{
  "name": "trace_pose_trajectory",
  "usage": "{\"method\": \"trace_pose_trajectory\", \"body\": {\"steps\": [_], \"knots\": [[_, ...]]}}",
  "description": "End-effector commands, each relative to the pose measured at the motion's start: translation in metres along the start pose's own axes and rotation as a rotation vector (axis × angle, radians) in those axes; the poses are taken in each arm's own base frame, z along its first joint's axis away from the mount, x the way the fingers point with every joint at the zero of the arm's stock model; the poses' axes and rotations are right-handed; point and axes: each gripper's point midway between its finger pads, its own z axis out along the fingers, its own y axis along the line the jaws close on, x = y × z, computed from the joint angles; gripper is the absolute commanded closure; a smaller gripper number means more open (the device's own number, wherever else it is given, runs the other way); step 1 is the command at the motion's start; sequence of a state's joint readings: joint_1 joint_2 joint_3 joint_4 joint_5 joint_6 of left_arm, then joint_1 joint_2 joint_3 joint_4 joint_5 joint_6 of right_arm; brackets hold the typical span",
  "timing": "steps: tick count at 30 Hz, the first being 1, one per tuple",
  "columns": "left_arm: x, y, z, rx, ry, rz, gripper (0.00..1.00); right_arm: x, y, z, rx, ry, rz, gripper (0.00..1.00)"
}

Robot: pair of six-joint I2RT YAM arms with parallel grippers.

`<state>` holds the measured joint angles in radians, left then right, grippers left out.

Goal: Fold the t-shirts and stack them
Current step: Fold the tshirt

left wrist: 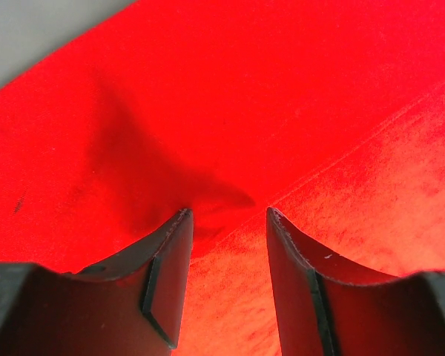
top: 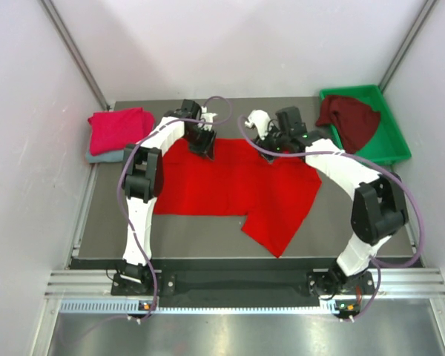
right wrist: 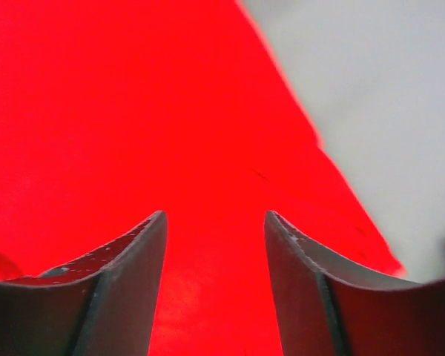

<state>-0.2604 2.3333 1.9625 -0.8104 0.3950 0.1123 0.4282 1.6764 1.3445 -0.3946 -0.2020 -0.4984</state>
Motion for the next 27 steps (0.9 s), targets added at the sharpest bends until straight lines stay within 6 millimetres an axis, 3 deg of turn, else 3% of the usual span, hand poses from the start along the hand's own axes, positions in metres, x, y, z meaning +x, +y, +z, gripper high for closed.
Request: {"method": "trace_pose_trajectory", "body": {"steps": [1,5,12,19,27], "knots": [[0.001,0.008,-0.001,-0.015,0.004,-0.022,0.50,-0.010,0.009,0.022,-0.073,-0.036,-0.055,0.47],[-0.001,0.006,-0.004,-0.007,-0.007,-0.024,0.50,0.007,0.003,0.047,-0.057,0.021,-0.045,0.49],[-0.004,0.004,-0.007,-0.005,-0.019,-0.035,0.50,0.030,0.001,0.063,-0.069,0.084,-0.035,0.58],[-0.004,0.002,-0.005,-0.009,-0.018,-0.041,0.50,0.044,-0.007,0.069,-0.067,0.116,-0.012,0.69],[0.006,0.005,-0.001,-0.019,0.009,-0.046,0.50,0.067,-0.014,0.069,-0.074,0.170,0.020,0.71]]}}
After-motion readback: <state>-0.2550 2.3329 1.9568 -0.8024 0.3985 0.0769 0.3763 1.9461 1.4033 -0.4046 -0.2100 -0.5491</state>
